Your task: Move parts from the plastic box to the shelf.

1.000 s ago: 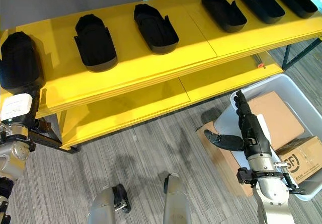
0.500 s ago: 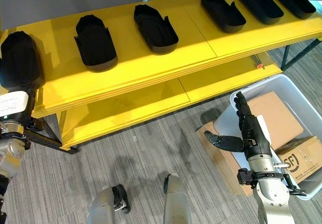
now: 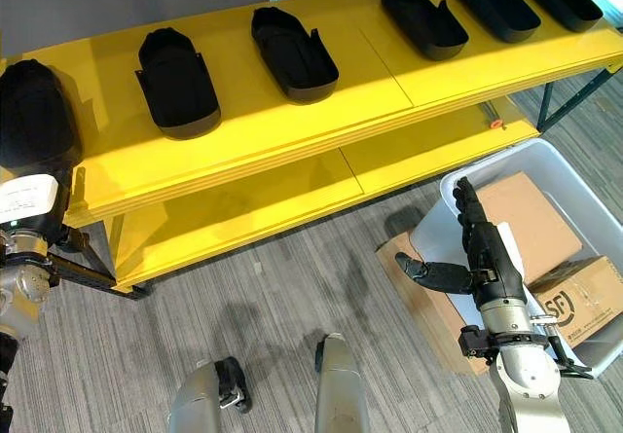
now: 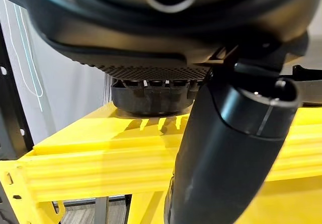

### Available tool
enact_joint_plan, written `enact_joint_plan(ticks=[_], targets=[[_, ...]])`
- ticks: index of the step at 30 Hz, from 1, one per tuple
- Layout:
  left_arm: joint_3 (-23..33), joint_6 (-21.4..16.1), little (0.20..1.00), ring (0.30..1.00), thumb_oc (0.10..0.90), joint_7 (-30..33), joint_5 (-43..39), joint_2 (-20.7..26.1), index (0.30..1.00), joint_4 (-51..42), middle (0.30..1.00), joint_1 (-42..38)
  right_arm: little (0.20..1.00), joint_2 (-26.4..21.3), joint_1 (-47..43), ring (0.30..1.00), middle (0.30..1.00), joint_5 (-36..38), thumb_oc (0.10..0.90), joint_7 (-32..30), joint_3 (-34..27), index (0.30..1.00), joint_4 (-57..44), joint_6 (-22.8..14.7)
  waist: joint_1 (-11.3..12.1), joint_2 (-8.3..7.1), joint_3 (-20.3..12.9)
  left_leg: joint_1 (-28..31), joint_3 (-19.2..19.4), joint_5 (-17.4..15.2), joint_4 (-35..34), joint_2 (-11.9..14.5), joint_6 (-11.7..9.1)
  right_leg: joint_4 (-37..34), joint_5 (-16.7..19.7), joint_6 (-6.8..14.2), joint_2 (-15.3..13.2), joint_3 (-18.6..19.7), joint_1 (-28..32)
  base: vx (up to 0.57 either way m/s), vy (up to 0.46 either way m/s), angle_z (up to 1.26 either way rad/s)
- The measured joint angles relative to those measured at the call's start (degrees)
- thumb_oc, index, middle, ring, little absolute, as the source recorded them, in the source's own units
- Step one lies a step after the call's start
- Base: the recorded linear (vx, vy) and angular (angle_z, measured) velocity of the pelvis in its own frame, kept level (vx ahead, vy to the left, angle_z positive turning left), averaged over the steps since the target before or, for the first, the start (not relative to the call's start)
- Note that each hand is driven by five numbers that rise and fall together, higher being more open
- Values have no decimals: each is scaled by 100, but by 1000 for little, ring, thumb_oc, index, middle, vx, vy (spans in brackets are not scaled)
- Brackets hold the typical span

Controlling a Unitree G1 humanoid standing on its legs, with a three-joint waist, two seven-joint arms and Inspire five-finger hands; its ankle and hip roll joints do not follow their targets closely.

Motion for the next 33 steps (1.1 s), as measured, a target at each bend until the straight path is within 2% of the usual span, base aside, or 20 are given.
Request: enact_joint_plan(ticks=[10,19,22,26,31,33], targets=[[20,-29,1000,1000,900,-1,-5,0,1000,-115,1000,47,1000,0,4,1000,1000,-1,900,0,0,1000,0,0,15,0,0,-2,10,-11,13,57,3,4,2,-3,31,6,-5,-9,-1,0],[354,-226,1000,1000,900,-48,-216,-272,1000,-1112,1000,946,1000,17,-6,1000,1000,-3,900,12,3,1000,7,2,155,1,3,237,11,109,-248,-27,-41,-35,3,4,-19,-18,152,-19,-35,2],[789,-249,1000,1000,900,-51,-367,-659,1000,-1723,1000,1533,1000,26,10,1000,1000,-8,900,18,-8,1000,10,3,217,6,4,475,6,193,-456,-55,-94,-129,-2,-8,-16,-51,357,1,-56,4],[813,-295,1000,1000,900,-65,-454,-835,1000,-1902,1000,1764,1000,37,11,1000,1000,-10,900,19,-14,1000,14,6,275,22,6,633,4,249,-580,-63,-128,-156,-13,-26,-8,-61,467,19,-52,1],[1066,-409,1000,1000,900,-281,-889,-1352,1000,-2565,1000,2403,1000,83,23,1000,1000,-16,900,26,-16,1000,15,12,325,77,13,1032,0,390,-920,-119,-179,-314,-14,-63,-25,-124,817,21,-51,4],[1105,-509,1000,1000,900,-390,-1045,-1594,1000,-2795,1000,2629,1000,123,44,1000,1000,-18,900,25,-37,1000,14,12,319,153,8,1340,4,488,-1202,-134,-213,-539,45,-82,5,-187,1125,28,-62,3]])
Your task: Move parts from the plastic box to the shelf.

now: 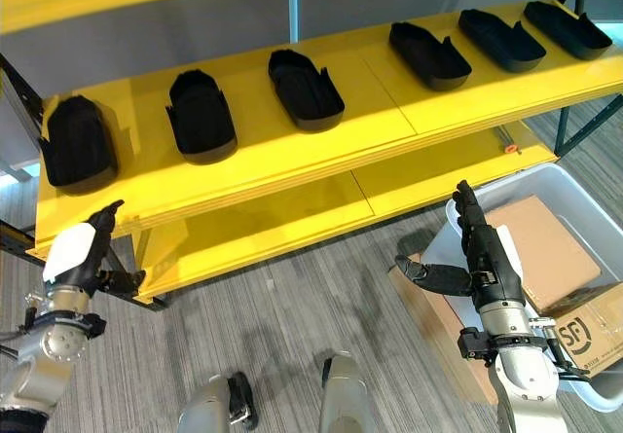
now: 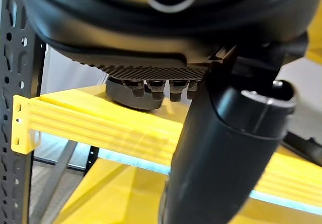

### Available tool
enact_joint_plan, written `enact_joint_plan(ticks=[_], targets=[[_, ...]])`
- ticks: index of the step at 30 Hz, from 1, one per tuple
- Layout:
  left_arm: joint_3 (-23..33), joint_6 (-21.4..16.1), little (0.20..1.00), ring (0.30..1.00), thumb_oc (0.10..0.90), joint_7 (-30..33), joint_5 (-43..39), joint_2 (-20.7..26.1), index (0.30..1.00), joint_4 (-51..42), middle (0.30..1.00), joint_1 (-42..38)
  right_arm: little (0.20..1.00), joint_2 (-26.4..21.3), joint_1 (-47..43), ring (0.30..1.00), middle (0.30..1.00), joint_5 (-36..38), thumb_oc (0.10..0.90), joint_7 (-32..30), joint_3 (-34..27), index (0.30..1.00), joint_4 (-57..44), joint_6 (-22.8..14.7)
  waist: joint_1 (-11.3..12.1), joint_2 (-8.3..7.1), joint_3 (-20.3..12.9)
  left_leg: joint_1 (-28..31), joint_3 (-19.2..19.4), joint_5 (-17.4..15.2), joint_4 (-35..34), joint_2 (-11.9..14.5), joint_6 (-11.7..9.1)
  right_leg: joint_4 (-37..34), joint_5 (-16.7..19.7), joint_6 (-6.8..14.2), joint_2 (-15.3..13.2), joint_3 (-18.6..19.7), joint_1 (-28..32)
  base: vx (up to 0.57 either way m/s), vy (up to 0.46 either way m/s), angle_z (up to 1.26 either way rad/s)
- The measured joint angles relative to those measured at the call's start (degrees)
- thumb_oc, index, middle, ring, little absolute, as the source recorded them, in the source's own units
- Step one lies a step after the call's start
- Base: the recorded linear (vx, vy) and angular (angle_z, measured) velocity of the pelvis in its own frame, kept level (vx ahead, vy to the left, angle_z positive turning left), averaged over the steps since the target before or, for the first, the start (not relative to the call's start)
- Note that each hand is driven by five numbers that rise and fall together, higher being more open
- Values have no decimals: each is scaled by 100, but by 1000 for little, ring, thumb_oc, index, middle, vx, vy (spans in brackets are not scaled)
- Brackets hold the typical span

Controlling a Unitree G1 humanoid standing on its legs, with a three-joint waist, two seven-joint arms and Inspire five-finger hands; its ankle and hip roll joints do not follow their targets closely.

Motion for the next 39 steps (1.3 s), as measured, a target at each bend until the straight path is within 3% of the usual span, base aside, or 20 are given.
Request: enact_joint_plan(ticks=[7,9,12,13,14,17,23,26,39], targets=[[225,-273,1000,1000,900,-281,-1236,-449,1000,-536,1000,367,1000,121,126,1000,1000,-2,900,-4,-106,1000,7,-2,4,183,-103,687,65,438,-959,-19,-125,-652,232,-68,138,-120,545,30,-70,-2],[194,-401,1000,1000,900,-361,-1947,-737,1000,-649,1000,533,1000,146,219,1000,1000,-3,900,1,-104,1000,9,-2,-1,271,-212,991,129,619,-1388,-9,-169,-948,335,-90,221,-137,766,11,-71,-14],[-139,-486,1000,1000,900,-815,-3401,-1091,1000,-881,1000,872,1000,362,470,1000,1000,-2,900,-17,-36,1000,71,-4,-53,381,-555,1692,230,1155,-2464,1,-300,-1485,512,-182,403,-204,1186,41,-111,-13],[-350,-502,1000,1000,900,-899,-3947,-1587,1000,-925,1000,1142,1000,447,591,1000,1000,-1,900,-34,187,1000,151,-29,-45,489,-880,1997,322,1274,-2941,24,-290,-1817,590,-167,512,-204,1404,22,-82,-23],[-678,-527,1000,1000,900,-1063,-4443,-1799,1000,-954,1000,1399,1000,464,698,1000,1000,1,900,-23,398,1000,304,-136,-56,524,-1103,2189,364,1402,-3259,30,-292,-2047,650,-132,584,-209,1526,20,-62,-20],[-1464,-522,1000,1000,900,-1517,-5241,-1978,1000,-959,1000,1718,1000,523,1034,1000,1000,-6,900,1,690,1000,537,-124,-91,616,-1309,2393,441,1506,-3604,21,-281,-2201,692,-113,632,-191,1672,-20,-49,-9],[-1568,-474,1000,1000,900,-1631,-5498,-1956,1000,-285,1000,1952,1000,548,1389,1000,1000,26,900,122,1377,1000,1010,-82,-156,542,-1350,2448,476,1530,-3585,-14,-262,-2216,741,-87,620,-139,1676,-15,-10,-2],[-1937,-428,1000,1000,900,-1642,-5940,-1961,1000,19,1000,1952,1000,554,1256,1000,1000,127,900,126,1778,1000,1374,-91,-148,496,-1434,2467,482,1526,-3598,-29,-256,-2207,743,-81,591,-128,1700,0,0,0],[-2222,-318,1000,1000,900,-1622,-6216,-1969,1000,354,1000,1833,1000,323,1158,1000,1000,481,900,24,2356,1000,1428,-82,-103,410,-1427,2477,486,1547,-3594,-89,-223,-2195,773,-37,545,-86,1710,0,0,0]])
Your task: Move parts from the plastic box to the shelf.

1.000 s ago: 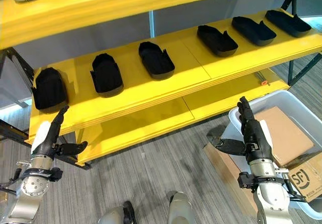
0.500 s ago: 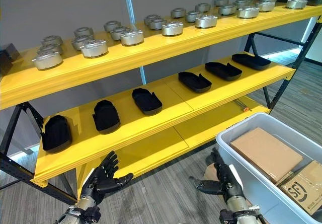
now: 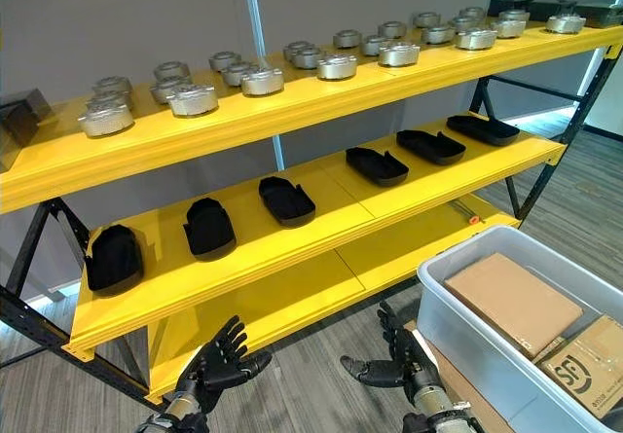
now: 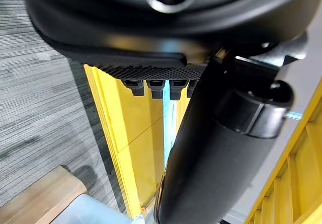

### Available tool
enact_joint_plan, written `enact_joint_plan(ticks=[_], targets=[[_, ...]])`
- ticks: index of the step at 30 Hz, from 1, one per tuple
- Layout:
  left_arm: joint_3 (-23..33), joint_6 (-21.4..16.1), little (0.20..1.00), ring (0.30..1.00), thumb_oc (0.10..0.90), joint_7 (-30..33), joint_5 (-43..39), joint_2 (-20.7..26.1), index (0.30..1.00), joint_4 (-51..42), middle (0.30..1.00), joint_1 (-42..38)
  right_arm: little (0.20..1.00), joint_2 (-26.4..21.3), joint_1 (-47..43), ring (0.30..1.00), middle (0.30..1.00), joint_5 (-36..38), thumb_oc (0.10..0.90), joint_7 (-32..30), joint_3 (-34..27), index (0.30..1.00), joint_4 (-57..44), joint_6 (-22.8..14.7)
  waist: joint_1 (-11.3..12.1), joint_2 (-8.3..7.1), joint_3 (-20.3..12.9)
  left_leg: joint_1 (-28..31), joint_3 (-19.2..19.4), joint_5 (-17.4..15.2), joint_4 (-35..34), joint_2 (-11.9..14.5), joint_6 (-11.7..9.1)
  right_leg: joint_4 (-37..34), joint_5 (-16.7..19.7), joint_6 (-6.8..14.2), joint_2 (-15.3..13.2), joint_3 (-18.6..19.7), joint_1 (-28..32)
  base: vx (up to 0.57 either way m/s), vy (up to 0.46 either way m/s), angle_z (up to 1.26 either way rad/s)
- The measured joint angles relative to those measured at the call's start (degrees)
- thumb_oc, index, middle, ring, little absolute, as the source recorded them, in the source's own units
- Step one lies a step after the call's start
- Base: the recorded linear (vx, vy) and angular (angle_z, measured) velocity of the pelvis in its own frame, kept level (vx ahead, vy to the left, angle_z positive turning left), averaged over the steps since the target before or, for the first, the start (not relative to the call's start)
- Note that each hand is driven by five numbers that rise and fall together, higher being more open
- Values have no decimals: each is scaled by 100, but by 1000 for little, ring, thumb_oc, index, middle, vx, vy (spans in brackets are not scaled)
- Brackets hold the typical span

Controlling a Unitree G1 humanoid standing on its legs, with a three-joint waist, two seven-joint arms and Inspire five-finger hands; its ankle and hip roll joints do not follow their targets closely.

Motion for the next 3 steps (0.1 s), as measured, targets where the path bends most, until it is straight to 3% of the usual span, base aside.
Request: enact_joint_plan(ticks=[3], targets=[[-59,5,1000,1000,900,31,-155,4,1000,122,1000,-84,1000,-32,-125,1000,1000,94,900,3,180,1000,8,23,34,-36,-2,-2,-2,-2,0,4,-1,-3,-2,-6,-2,2,-18,0,0,0]])
